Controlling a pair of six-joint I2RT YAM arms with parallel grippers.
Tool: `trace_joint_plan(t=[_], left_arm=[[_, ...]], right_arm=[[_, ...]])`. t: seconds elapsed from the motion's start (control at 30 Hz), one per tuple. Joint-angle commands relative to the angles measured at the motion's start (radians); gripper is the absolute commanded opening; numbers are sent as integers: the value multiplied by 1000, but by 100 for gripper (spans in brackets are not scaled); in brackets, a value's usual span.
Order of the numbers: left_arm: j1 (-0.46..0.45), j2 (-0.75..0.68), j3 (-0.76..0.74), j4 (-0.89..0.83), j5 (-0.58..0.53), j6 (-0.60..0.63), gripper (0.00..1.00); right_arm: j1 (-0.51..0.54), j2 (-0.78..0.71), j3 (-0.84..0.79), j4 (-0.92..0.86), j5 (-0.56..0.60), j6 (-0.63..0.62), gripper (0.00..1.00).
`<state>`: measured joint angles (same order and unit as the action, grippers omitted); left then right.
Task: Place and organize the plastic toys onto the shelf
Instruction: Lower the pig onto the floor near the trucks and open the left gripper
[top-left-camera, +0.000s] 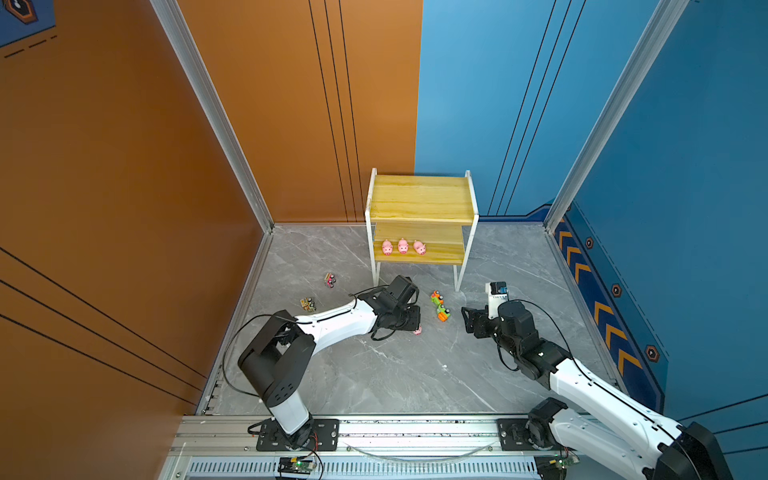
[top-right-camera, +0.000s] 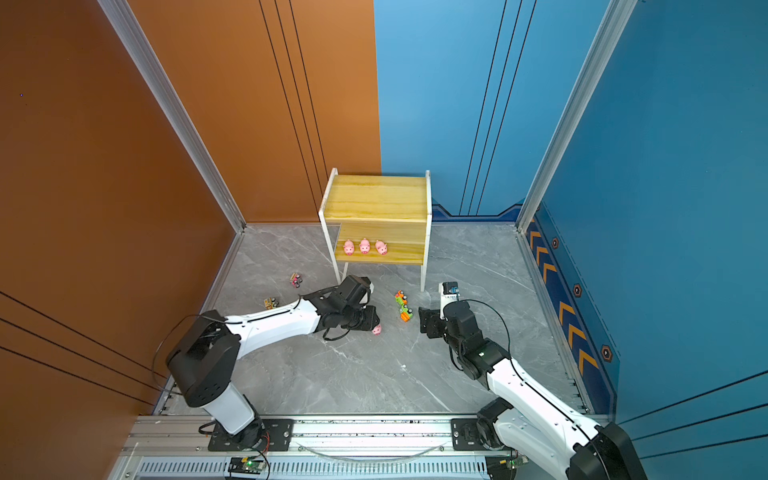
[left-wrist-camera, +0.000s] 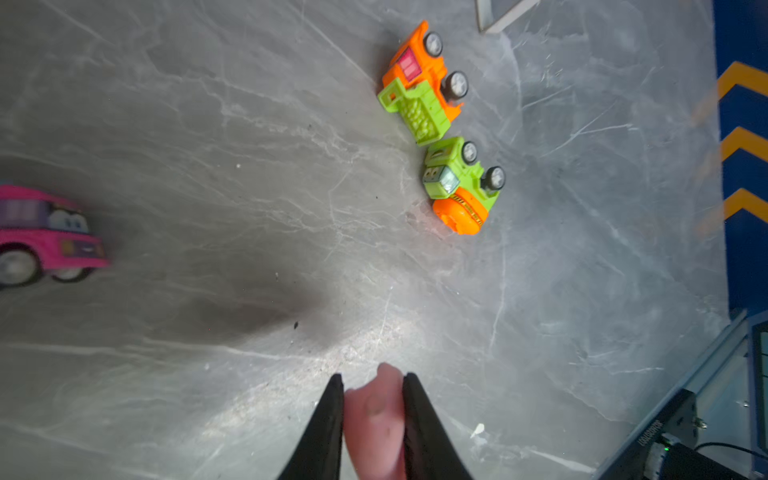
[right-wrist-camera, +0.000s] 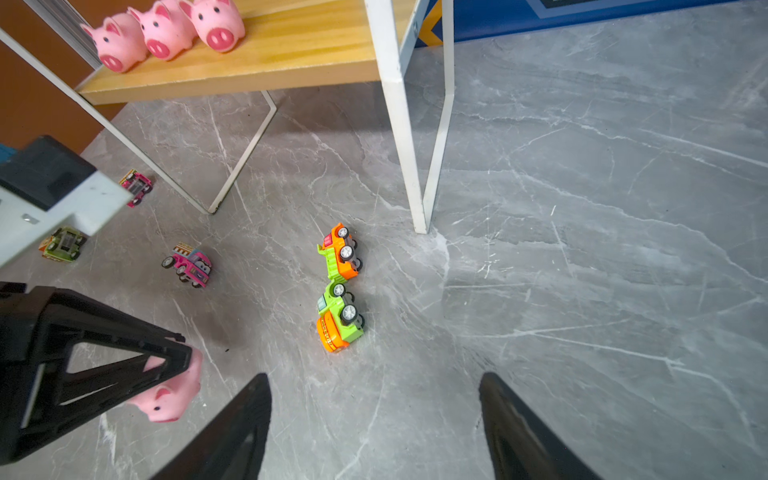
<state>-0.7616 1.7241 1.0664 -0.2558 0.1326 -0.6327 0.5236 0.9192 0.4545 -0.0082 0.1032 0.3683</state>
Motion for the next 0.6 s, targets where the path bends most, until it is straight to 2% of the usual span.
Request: trace_joint_plan(t=[0.0,0.2,0.47,0.57], left_arm=[[-6,60,52,25,-6,37,26],[-5,139,92,37,14,52,27],[5,173,99,37,22,64,32],[9,163,101,36,24,68,40]], right_arm=[[4,-14,-24,-36,17,18,80],[17,1,-38,-23,4,17,80],[49,26,-46,6,10,8,80],[66,26,-52,16,19,5,80]])
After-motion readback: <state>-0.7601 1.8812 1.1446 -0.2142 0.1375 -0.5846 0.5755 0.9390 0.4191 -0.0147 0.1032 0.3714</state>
